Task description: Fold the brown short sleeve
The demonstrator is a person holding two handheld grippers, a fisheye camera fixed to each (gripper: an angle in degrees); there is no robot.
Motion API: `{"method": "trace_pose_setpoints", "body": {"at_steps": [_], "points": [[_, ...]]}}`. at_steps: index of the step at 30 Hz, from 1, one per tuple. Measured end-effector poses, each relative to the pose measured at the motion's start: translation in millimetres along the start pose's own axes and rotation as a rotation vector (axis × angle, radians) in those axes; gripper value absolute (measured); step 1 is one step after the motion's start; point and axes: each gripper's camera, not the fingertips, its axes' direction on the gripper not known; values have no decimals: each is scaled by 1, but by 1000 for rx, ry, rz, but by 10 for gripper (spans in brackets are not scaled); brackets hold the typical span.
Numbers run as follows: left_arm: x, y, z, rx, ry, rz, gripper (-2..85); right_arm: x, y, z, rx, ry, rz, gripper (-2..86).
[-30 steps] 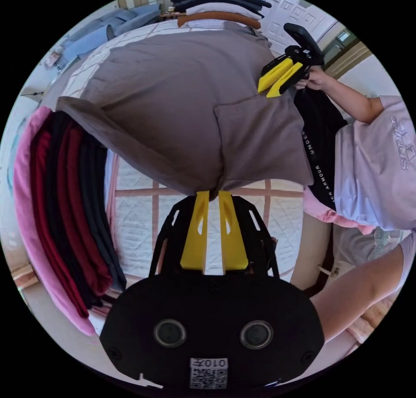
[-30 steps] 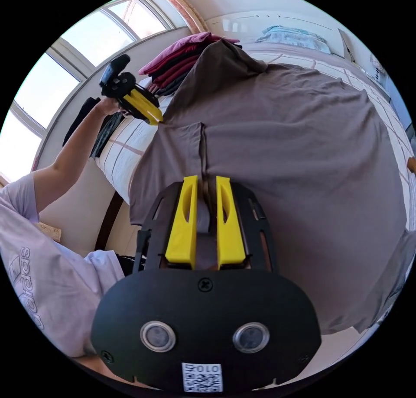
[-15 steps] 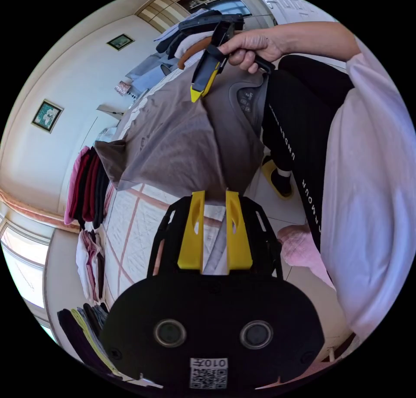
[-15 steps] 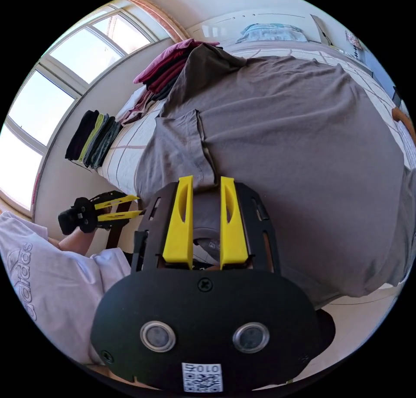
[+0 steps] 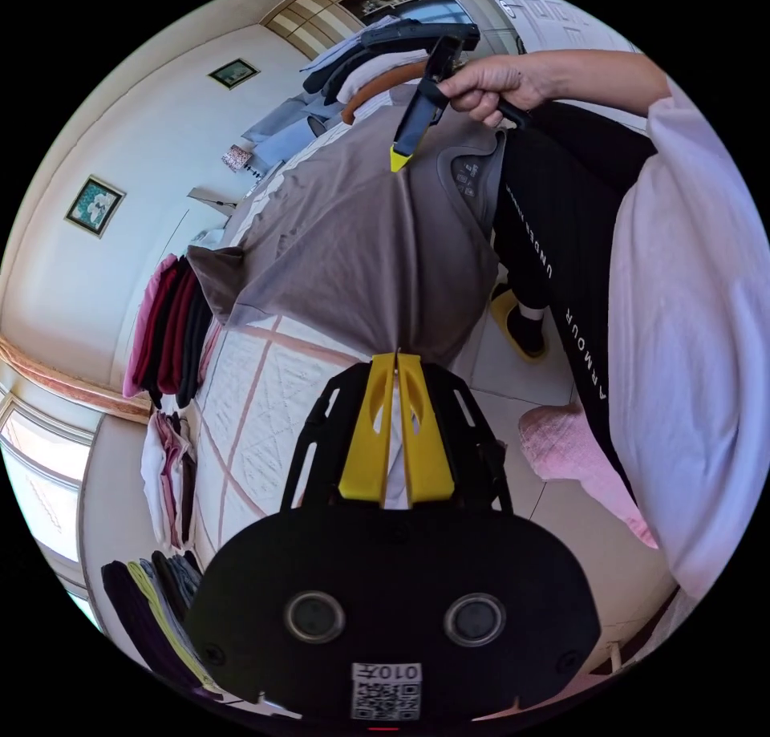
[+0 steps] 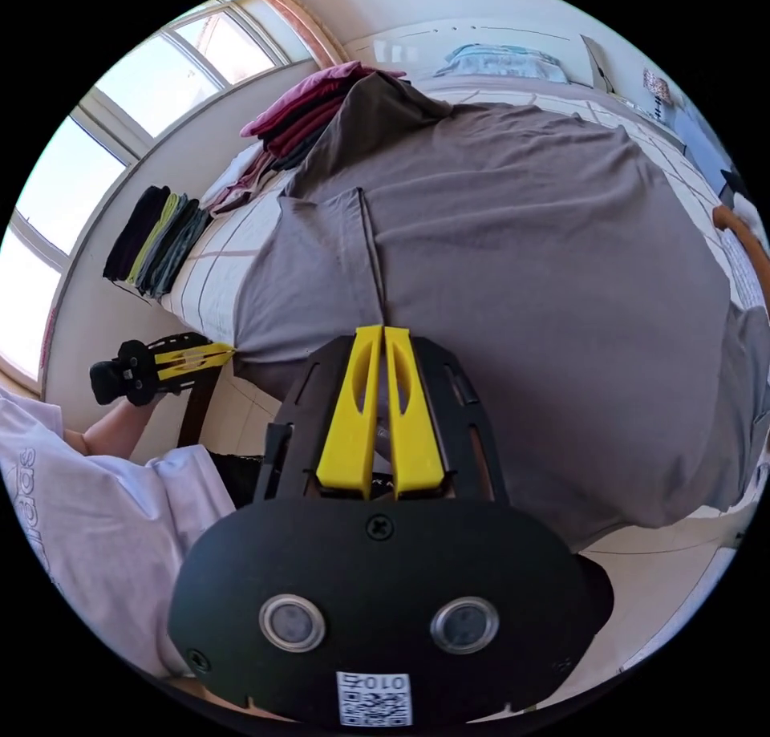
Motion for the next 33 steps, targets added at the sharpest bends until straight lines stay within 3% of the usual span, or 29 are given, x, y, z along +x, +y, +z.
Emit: {"method": "trace_pose_setpoints", "body": {"at_steps": [5,9,13,15,17,20,28,33], "points": [[-15,13,8,-26,86,-21,-3,-5,3,-24,-11,-32,23,34],[-58,43,7,50,317,-212,-3,-15,17,-52,158,-43,2,33],[-111,52,10,126,305,-431,-3,-1,23,-33,75,-52,12,42],[-129,38,13,153,283,-447,-2,7,36,-68,233,-65,54,44],[-145,17,15,226,302,-428,-2,21,67,-127,457,181,147,57],[-168,-38,37,338,407,-339,-3,60,91,-175,482,566,358,85],[-194,-183,99,597,724,-277,-2,134,71,-176,306,685,501,138],[-185,-180,123,561,730,-265,-1,139,55,-175,310,751,494,119]]}}
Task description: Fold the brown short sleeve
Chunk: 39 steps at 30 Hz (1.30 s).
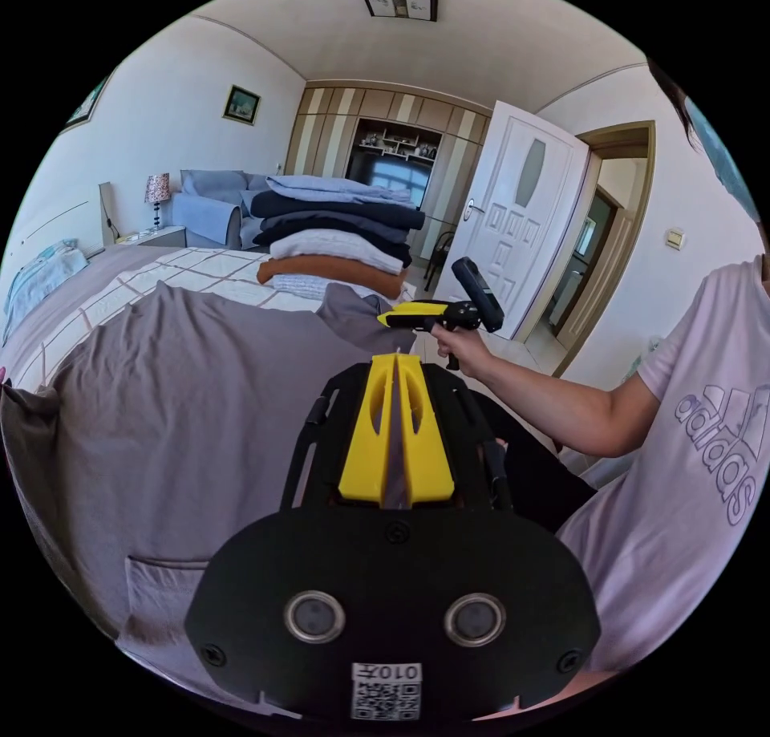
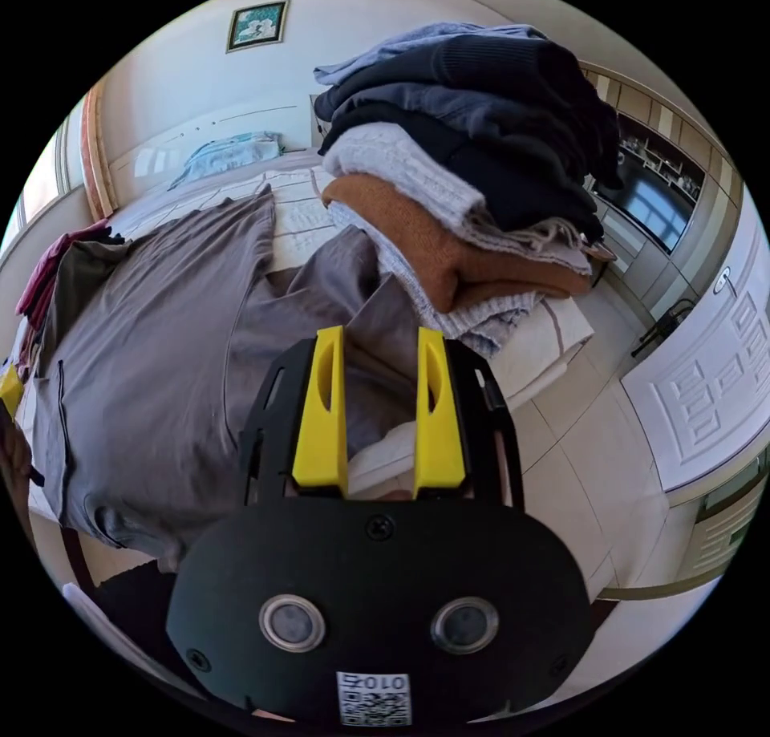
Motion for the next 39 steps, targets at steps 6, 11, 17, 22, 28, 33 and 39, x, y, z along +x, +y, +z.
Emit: {"method": "trace_pose_setpoints", "body": {"at_steps": [6,11,17,22,28,33,39], "points": [[-52,50,-25,12,-27,-180,-2,10,2,-20,8,-2,21,58],[-80,73,-40,52,-23,-251,-1,20,-9,-61,-32,-189,104,45],[-91,68,-31,55,-7,-235,4,-78,-26,-147,78,-635,-110,44],[-124,70,-4,-31,26,-344,34,-195,27,-86,-250,-666,-437,61],[-136,20,24,-163,-144,-210,85,-131,68,-103,-138,-693,-309,89],[-171,-46,85,-232,-191,-134,112,-71,89,-92,-123,-385,-156,102],[-209,-136,184,-360,-135,-70,121,-39,96,-69,-178,-389,-83,119]]}}
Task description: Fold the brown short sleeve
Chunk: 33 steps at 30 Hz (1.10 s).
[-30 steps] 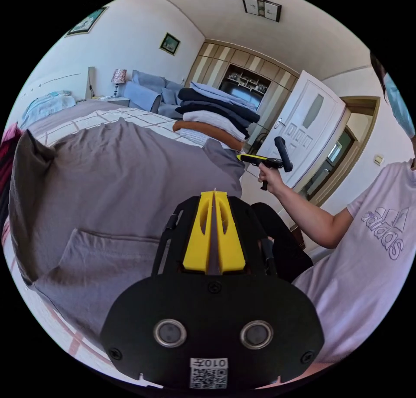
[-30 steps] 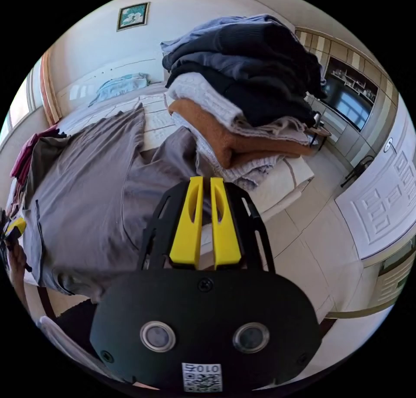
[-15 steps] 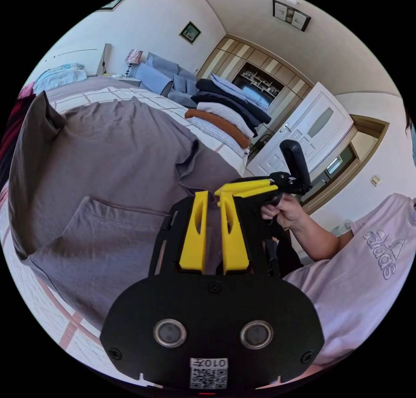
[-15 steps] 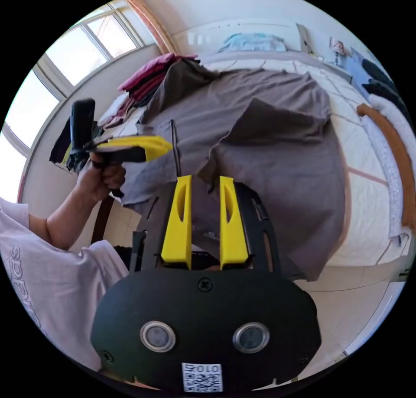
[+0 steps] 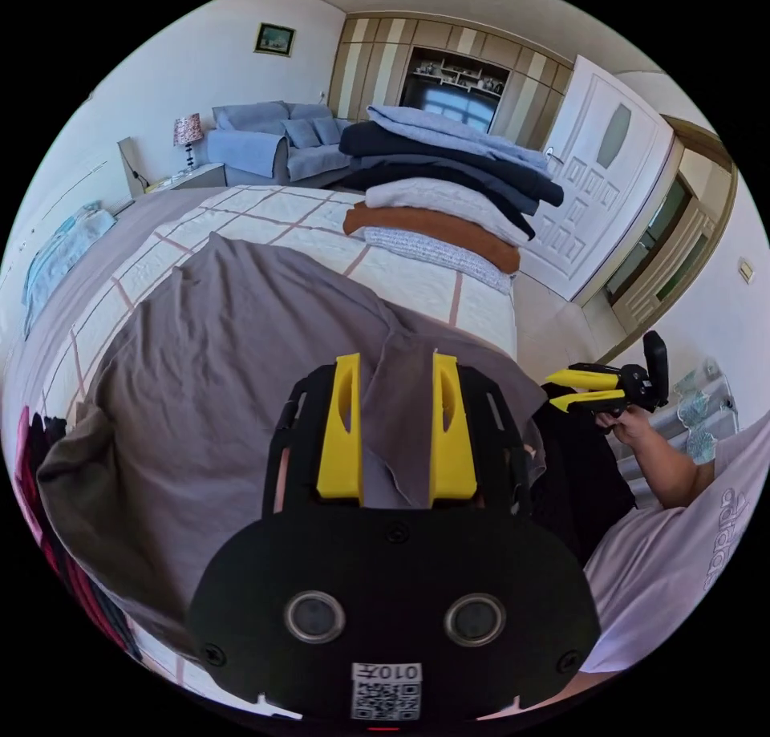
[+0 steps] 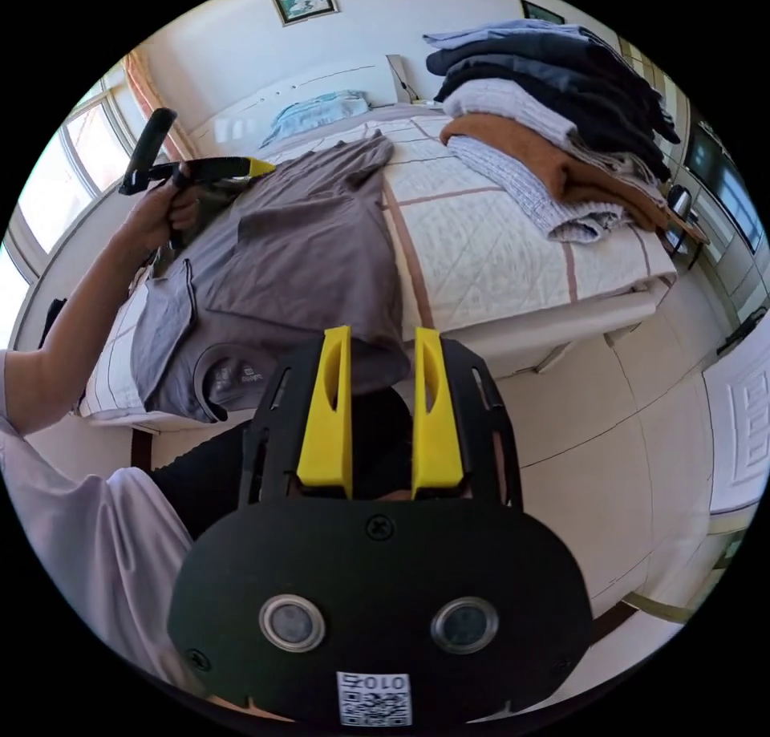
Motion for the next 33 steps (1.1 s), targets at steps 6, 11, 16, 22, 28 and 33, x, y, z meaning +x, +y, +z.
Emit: {"method": "trace_pose_setpoints", "body": {"at_steps": [6,11,16,22,28,33], "points": [[-7,-70,83,-201,102,42,97,-7,-20,37,-141,98,-96,114],[14,-95,99,-184,153,159,33,4,-35,46,-171,-3,-98,64],[23,-124,95,-87,224,192,3,33,-36,46,-214,95,3,43],[50,-153,141,-177,149,253,1,49,-37,62,-258,17,59,41],[74,-157,152,-210,157,238,14,37,-40,85,-307,78,32,39],[89,-121,92,-100,61,151,40,34,-34,86,-305,67,40,35]]}}
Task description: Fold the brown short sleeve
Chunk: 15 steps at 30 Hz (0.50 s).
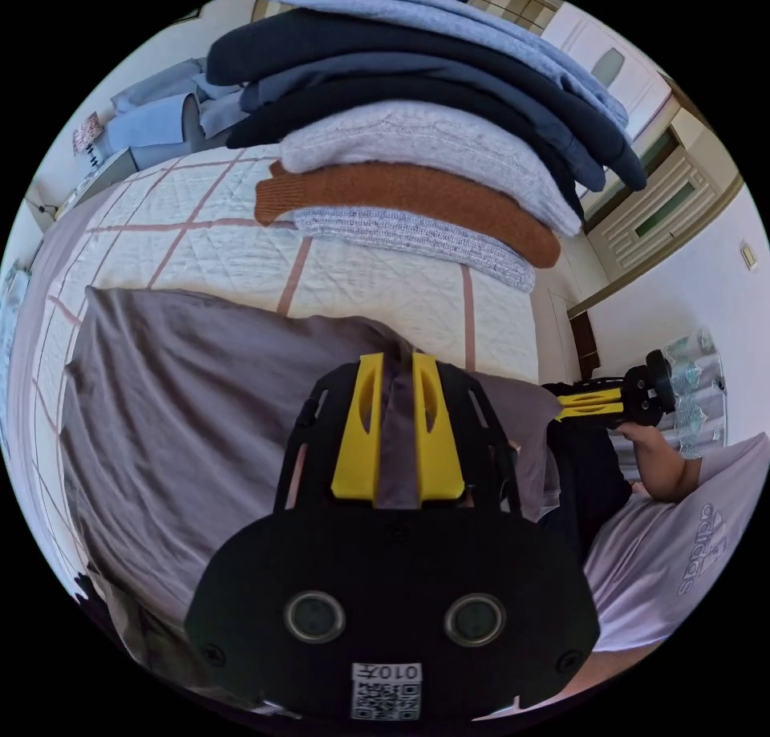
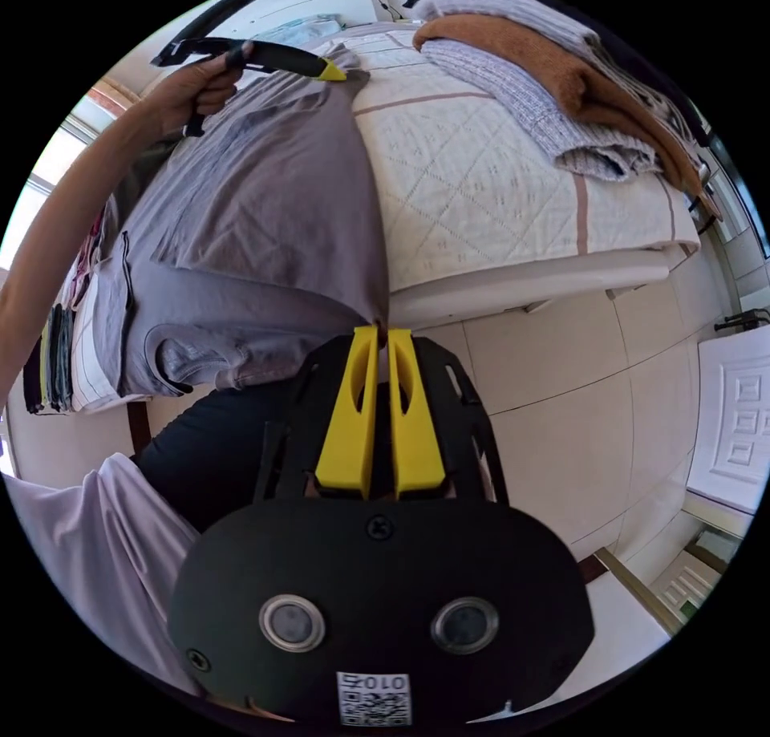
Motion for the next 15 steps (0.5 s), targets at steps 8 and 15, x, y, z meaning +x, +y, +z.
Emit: {"method": "trace_pose_setpoints", "body": {"at_steps": [8,15], "points": [[72,131,-66,65,-152,-56,59,-36,26,-26,201,178,-26,50],[213,331,-140,135,-346,-28,72,-109,75,-21,251,108,-637,84]]}}
